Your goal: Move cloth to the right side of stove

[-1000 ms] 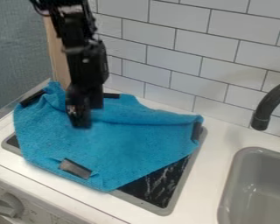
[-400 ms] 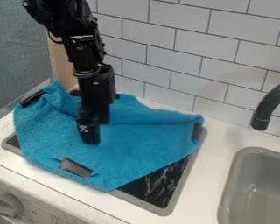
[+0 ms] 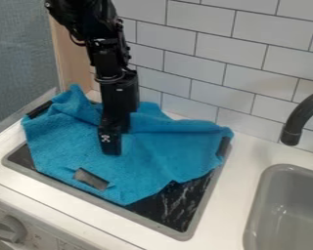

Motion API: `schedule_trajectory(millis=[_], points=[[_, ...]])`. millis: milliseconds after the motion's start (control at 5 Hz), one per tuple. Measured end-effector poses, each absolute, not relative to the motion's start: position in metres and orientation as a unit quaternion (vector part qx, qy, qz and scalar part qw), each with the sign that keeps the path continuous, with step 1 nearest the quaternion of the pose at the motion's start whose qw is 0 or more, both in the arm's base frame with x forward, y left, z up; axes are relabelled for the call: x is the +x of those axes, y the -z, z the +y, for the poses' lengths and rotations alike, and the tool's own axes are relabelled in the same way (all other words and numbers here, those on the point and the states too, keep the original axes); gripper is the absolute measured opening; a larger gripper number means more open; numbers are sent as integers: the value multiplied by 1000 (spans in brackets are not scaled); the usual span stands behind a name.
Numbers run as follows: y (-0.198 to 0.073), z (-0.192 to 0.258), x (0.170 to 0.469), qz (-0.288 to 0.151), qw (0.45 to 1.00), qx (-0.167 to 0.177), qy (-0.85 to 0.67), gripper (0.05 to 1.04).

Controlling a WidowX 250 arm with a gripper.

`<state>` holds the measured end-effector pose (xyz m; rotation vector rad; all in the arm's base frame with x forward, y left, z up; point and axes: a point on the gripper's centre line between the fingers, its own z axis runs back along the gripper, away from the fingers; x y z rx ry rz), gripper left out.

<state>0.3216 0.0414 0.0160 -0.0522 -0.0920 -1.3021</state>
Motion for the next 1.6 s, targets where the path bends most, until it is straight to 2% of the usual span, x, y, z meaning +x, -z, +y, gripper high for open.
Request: schedule_trajectory(millis=[400, 800, 1000, 1600], points=[[-15, 0, 328, -48, 755, -14, 654, 999], [-13, -41, 312, -43, 704, -27, 708, 999], [-13, -64, 292, -40, 671, -46, 739, 999], [-12, -71, 263, -22, 626, -71, 777, 999]])
